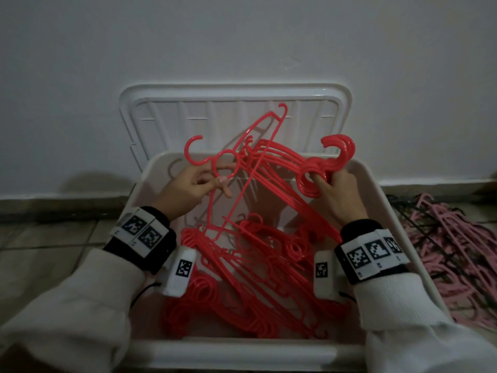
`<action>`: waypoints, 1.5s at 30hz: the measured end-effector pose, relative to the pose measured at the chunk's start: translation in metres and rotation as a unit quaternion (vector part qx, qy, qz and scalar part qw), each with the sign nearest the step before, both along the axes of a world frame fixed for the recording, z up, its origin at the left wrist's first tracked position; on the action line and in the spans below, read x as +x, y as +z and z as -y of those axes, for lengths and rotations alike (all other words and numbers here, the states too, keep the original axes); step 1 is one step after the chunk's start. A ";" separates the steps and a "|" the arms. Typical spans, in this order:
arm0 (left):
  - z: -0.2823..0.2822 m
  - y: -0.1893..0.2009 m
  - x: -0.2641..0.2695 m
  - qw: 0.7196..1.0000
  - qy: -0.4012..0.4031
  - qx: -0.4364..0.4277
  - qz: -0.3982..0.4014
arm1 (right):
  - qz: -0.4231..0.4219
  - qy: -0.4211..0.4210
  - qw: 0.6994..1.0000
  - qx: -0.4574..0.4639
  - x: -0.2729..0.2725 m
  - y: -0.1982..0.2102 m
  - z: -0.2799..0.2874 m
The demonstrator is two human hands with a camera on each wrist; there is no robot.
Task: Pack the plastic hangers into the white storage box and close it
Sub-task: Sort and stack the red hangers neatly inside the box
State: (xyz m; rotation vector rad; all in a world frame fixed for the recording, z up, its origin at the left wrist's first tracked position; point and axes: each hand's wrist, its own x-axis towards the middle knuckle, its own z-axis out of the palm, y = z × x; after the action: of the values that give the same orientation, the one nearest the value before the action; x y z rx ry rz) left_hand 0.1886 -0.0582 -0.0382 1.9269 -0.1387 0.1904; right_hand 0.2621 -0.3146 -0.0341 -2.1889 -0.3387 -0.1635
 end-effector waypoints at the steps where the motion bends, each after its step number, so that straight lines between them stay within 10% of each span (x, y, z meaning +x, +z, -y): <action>1: -0.002 -0.002 0.000 1.000 0.009 0.010 -0.004 | 0.001 -0.001 1.000 -0.002 0.001 -0.001 0.000; 14: -0.006 0.025 -0.007 0.980 0.109 -0.158 0.059 | 0.024 -0.043 0.998 0.033 0.005 -0.002 0.001; 19: -0.009 0.037 -0.012 0.955 0.024 -0.294 0.045 | 0.060 -0.069 0.994 0.059 0.008 -0.003 0.001; 39: 0.090 0.007 -0.004 0.994 0.003 0.110 -0.023 | -0.087 0.153 0.971 0.160 -0.014 -0.002 -0.027; 45: 0.103 -0.002 0.010 0.997 0.047 0.058 -0.011 | -0.219 0.146 0.942 0.210 -0.010 -0.013 -0.031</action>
State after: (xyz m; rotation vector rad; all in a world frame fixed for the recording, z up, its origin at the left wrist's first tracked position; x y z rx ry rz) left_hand 0.1982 -0.1610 -0.0407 2.0530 -0.0445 0.2277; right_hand 0.2523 -0.2840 -0.0469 -1.6689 -0.3342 0.3807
